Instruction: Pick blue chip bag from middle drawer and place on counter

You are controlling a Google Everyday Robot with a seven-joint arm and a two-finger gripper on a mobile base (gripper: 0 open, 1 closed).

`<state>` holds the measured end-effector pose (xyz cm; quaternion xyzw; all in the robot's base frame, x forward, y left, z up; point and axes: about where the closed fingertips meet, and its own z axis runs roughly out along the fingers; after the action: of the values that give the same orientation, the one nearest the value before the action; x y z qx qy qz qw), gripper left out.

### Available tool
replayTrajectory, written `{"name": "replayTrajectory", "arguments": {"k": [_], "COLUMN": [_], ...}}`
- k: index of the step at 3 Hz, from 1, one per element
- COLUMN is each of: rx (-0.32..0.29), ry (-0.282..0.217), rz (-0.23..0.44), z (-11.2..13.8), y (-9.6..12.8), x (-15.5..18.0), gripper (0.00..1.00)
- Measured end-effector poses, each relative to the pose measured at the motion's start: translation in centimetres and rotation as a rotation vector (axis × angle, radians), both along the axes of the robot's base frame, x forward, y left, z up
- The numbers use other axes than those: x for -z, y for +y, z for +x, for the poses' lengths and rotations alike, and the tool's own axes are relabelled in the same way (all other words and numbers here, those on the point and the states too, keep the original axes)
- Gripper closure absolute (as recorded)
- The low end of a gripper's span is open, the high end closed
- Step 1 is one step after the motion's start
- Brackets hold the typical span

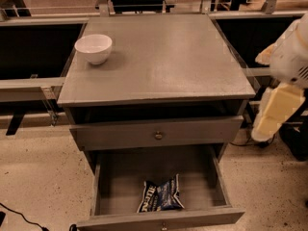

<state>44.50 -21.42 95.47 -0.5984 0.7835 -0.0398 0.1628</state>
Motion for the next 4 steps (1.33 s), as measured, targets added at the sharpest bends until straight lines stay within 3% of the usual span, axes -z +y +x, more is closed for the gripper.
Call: {"name": "replayTrajectory", "arguments": {"k": [1,2,3,4], "rx": [0.013,0.037,0.089,0.089], "ry": [-0.002,0.048,0.119,0.118], "rz": [0.040,0.174,0.356,0.355], "z": [0.0,-0.2,-0.7,-0.7], "y": [0.6,1.8,2.6,2.6], "x": [6.0,14.0,20.6,20.6], "gripper": [0.00,0.00,0.00,0.00]}}
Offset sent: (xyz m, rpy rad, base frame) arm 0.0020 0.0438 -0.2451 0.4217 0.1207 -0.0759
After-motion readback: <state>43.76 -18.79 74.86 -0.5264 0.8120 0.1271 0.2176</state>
